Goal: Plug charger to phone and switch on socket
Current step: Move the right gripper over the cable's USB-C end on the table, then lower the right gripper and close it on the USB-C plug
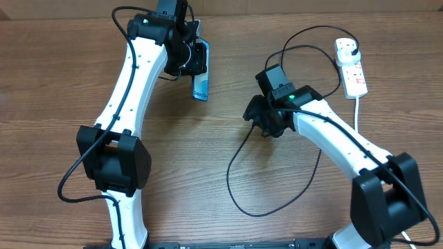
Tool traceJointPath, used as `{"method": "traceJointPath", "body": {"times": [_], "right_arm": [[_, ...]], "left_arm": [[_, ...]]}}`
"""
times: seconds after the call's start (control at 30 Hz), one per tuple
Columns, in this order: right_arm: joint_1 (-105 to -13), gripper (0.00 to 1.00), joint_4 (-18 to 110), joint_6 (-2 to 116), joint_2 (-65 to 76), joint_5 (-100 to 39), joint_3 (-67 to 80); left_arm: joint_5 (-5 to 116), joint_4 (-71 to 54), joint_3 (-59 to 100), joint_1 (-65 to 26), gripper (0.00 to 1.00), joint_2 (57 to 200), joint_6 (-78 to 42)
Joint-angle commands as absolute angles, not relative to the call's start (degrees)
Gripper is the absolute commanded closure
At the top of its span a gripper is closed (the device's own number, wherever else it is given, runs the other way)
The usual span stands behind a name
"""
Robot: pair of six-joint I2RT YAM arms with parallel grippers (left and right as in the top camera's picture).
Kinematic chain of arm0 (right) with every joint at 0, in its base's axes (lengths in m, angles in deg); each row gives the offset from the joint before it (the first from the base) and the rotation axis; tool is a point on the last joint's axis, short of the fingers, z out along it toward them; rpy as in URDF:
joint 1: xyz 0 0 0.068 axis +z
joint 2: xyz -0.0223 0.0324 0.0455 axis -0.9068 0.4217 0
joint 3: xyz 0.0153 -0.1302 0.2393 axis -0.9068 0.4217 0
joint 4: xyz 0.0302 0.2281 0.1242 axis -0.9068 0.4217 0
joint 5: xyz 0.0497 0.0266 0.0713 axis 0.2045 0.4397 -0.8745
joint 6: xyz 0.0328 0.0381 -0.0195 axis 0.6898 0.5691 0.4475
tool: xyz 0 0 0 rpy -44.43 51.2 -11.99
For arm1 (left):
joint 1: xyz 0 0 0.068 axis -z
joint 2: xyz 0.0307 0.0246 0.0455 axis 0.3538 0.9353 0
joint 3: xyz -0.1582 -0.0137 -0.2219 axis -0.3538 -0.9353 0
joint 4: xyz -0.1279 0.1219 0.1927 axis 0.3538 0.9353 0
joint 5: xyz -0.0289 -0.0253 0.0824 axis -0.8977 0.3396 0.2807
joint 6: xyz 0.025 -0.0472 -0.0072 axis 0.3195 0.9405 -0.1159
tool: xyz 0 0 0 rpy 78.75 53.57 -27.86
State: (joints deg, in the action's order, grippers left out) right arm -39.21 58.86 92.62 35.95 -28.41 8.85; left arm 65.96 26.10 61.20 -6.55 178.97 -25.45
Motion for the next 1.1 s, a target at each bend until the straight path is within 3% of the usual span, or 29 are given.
{"method": "traceJointPath", "body": {"times": [0.0,0.37,1.07], "right_arm": [[-39.19,0.5,58.69,92.64,38.77,-26.97,9.11],[-39.13,0.64,57.49,92.66,41.04,-25.05,9.2],[-37.05,0.69,52.46,95.65,42.83,-22.05,12.8]], "left_arm": [[67.01,25.81,61.36,-6.68,0.96,178.78,-25.71],[66.97,26.21,61.36,-6.7,0.96,178.78,-25.69],[66.9,26.29,61.36,-6.77,0.96,178.78,-25.67]]}}
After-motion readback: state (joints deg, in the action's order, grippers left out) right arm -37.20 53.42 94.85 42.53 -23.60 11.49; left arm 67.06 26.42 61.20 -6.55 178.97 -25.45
